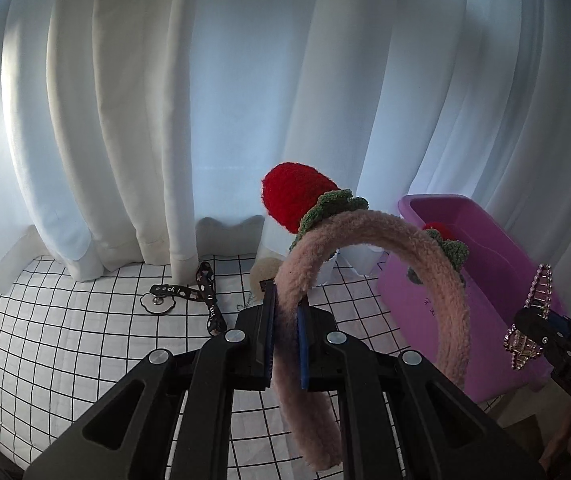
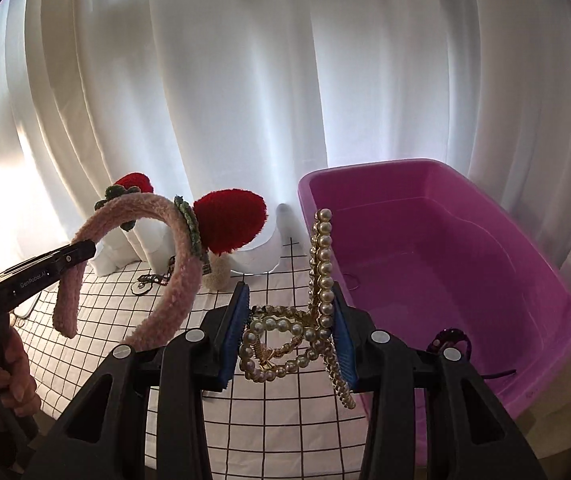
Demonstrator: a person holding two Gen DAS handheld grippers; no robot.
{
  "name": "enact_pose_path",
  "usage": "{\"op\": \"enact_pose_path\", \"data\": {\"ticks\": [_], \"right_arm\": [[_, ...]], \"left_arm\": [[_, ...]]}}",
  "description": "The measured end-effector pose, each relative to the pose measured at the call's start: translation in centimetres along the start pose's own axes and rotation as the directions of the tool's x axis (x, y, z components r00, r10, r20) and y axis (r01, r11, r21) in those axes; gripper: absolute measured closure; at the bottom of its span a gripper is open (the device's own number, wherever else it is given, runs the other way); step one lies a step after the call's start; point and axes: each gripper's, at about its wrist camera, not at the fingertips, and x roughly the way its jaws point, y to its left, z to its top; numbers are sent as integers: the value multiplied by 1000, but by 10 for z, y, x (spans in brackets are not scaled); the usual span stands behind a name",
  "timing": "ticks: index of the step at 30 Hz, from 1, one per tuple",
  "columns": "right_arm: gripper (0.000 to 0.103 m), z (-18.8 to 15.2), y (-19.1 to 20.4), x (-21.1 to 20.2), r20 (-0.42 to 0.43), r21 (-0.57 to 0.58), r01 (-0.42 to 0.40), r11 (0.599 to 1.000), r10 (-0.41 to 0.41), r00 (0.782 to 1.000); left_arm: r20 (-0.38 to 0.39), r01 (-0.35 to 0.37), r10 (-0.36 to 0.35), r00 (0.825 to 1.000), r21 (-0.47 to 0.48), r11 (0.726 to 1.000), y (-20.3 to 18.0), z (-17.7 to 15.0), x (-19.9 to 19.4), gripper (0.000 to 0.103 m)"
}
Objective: Organize jewelry
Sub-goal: 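Carry the pink headband and pearl clip into the pink tub and release both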
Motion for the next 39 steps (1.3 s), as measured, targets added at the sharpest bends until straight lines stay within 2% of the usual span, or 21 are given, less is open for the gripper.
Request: {"op": "enact_pose_path", "data": {"ticks": [1, 3, 9, 13, 18, 20, 25, 28, 30, 32, 33, 34, 35, 37, 39], "right_arm": [[64, 3, -9, -4, 11, 21, -24, 1000, 23, 1000], [64, 10, -23, -10, 27, 22, 24, 999, -25, 999], [65, 25, -72, -19, 59, 66, 61, 996, -65, 996], [65, 25, -105, -10, 41, 113, 76, 991, -81, 996], [68, 23, -141, 11, -24, 158, 94, 983, -91, 996], [68, 20, -152, 19, -48, 178, 98, 979, -91, 995], [69, 18, -170, 36, -102, 198, 111, 974, -92, 991], [69, 19, -174, 41, -105, 200, 124, 972, -105, 989], [65, 21, -176, 44, -117, 195, 131, 972, -109, 987], [50, 21, -177, 45, -126, 190, 145, 971, -122, 984], [49, 20, -178, 46, -130, 189, 146, 971, -123, 984], [47, 20, -178, 46, -133, 188, 146, 971, -122, 984], [45, 19, -178, 47, -136, 188, 148, 971, -123, 983], [43, 18, -179, 48, -140, 192, 145, 971, -119, 983], [41, 16, -179, 46, -140, 201, 142, 969, -115, 983]], "left_arm": [[2, 17, -17, 1000, 10, 1000, -10, 3, 2, 94], [9, 46, -46, 999, 30, 998, -31, 11, 6, 94], [22, 131, -134, 991, 91, 987, -94, 33, 19, 93], [2, 167, -169, 986, 141, 976, -138, 41, 39, 93], [-65, 201, -193, 979, 163, 966, -182, 41, 78, 93], [-87, 189, -175, 981, 186, 964, -196, 39, 92, 92], [-155, 192, -162, 975, 203, 960, -218, 35, 118, 90], [-177, 183, -146, 973, 218, 959, -226, 32, 129, 87], [-193, 182, -140, 971, 221, 958, -232, 31, 133, 82], [-215, 176, -127, 968, 222, 959, -234, 29, 138, 69], [-217, 171, -123, 968, 222, 960, -231, 26, 141, 62], [-207, 164, -117, 971, 222, 961, -231, 26, 141, 43], [-191, 157, -115, 975, 223, 962, -230, 26, 139, 29], [-168, 156, -119, 979, 229, 961, -231, 27, 135, 16], [-165, 152, -115, 980, 238, 959, -232, 28, 133, 14]]}}
